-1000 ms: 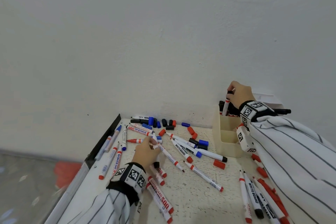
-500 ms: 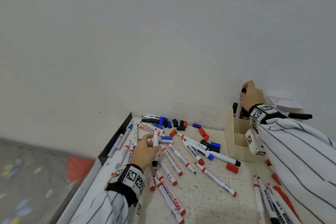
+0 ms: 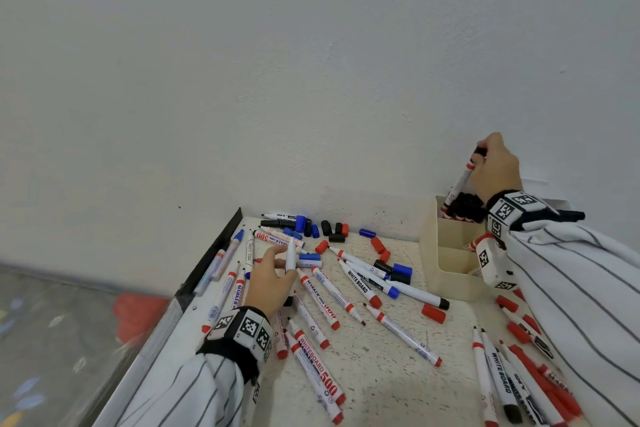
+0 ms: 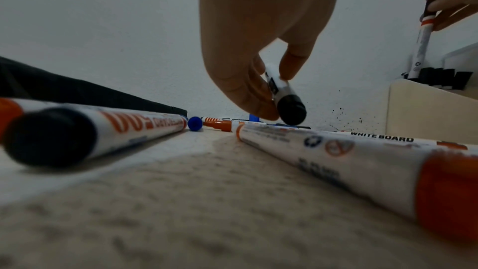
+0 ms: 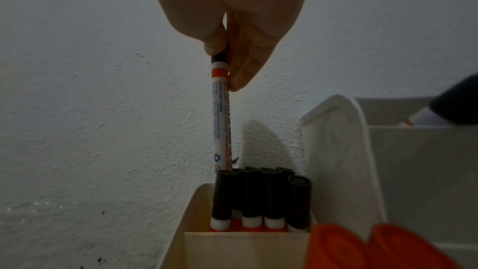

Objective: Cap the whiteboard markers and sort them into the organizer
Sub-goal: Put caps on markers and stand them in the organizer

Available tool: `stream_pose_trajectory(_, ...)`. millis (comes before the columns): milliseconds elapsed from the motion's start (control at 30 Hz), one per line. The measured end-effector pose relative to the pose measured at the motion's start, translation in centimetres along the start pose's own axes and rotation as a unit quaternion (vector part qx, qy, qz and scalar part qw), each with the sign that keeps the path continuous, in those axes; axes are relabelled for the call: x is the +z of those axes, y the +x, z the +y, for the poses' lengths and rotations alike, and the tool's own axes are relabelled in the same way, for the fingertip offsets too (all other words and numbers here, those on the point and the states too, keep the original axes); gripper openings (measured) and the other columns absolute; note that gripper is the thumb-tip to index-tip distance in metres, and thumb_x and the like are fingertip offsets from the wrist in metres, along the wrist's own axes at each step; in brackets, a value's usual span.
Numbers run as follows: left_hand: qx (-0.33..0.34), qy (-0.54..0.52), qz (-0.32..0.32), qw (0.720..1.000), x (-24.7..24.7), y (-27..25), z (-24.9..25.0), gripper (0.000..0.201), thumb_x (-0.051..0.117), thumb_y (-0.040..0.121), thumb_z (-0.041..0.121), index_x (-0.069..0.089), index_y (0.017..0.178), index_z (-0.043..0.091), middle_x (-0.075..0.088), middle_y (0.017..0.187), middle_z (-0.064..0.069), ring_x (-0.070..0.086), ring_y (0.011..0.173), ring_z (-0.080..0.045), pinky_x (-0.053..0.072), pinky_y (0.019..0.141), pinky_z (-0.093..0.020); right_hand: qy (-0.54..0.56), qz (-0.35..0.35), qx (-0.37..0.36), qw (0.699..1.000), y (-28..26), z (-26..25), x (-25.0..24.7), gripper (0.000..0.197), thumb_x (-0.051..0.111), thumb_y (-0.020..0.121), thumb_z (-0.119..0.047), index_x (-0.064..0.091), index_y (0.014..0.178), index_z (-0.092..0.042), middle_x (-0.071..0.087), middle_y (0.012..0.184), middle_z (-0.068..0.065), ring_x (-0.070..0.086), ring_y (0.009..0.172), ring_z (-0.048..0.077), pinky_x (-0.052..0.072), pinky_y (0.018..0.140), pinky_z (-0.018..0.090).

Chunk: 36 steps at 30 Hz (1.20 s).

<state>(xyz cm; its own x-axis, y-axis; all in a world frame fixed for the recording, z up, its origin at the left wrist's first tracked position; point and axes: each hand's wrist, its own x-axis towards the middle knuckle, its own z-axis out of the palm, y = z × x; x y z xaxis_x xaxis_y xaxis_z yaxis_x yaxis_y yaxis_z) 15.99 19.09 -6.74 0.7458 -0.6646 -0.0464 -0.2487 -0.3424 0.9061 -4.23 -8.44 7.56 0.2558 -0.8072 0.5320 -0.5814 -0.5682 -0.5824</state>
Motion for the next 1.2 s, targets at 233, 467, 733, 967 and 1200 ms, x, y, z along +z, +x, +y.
stream_pose_trajectory(233, -0.021, -0.006, -0.012, 1.000, 0.3, 0.0, 0.0, 0.049, 0.051, 0.092, 0.013, 0.036, 0.138, 0.022, 0.052, 0.130, -0.005, 0.054, 0.093, -0.011, 0.043, 0.059, -0.012, -0.169, -0.194, 0.063, 0.964, -0.6, 0.8, 1.8, 0.019, 0.052, 0.092, -0.016, 0.058, 0.107, -0.006, 0.061, 0.113, 0.016, 0.054, 0.106, 0.032, 0.040, 0.081, 0.030)
stream_pose_trajectory(467, -0.032, 0.000, -0.018, 0.999, 0.6, 0.0, 0.1, 0.050, 0.050, 0.093, 0.016, 0.034, 0.140, 0.022, 0.051, 0.133, -0.006, 0.052, 0.090, -0.008, 0.043, 0.059, -0.012, -0.276, -0.286, 0.092, 0.913, -0.8, -1.1, 3.0, 0.028, 0.044, 0.094, -0.012, 0.061, 0.113, 0.000, 0.061, 0.118, 0.017, 0.056, 0.108, 0.032, 0.044, 0.089, 0.031)
stream_pose_trajectory(733, -0.040, -0.010, -0.014, 0.999, 0.4, 0.0, 0.1, 0.049, 0.050, 0.093, 0.015, 0.036, 0.140, 0.022, 0.051, 0.132, -0.007, 0.050, 0.096, -0.010, 0.046, 0.072, -0.018, -0.343, -0.344, 0.095, 0.869, -1.4, -1.7, 3.6, 0.028, 0.043, 0.095, -0.015, 0.058, 0.113, 0.001, 0.060, 0.118, 0.016, 0.055, 0.091, 0.026, 0.042, 0.078, 0.028)
stream_pose_trajectory(967, -0.036, -0.010, -0.015, 0.999, 0.4, 0.0, 0.1, 0.048, 0.050, 0.093, 0.015, 0.037, 0.139, 0.021, 0.052, 0.131, -0.008, 0.052, 0.098, -0.013, 0.048, 0.080, -0.024, -0.409, -0.315, 0.066, 0.854, -2.5, -1.4, 4.4, 0.032, 0.040, 0.093, -0.016, 0.054, 0.118, -0.003, 0.057, 0.123, 0.014, 0.054, 0.112, 0.030, 0.043, 0.096, 0.037)
stream_pose_trajectory(1200, -0.032, -0.019, -0.020, 0.999, 0.8, 0.0, 0.0, 0.046, 0.047, 0.094, 0.015, 0.037, 0.139, 0.022, 0.051, 0.130, -0.008, 0.052, 0.097, -0.013, 0.046, 0.072, -0.021, -0.336, -0.318, 0.094, 0.882, -2.2, -1.3, 4.1, 0.032, 0.040, 0.095, -0.013, 0.052, 0.123, -0.003, 0.053, 0.129, 0.014, 0.050, 0.118, 0.028, 0.040, 0.096, 0.032)
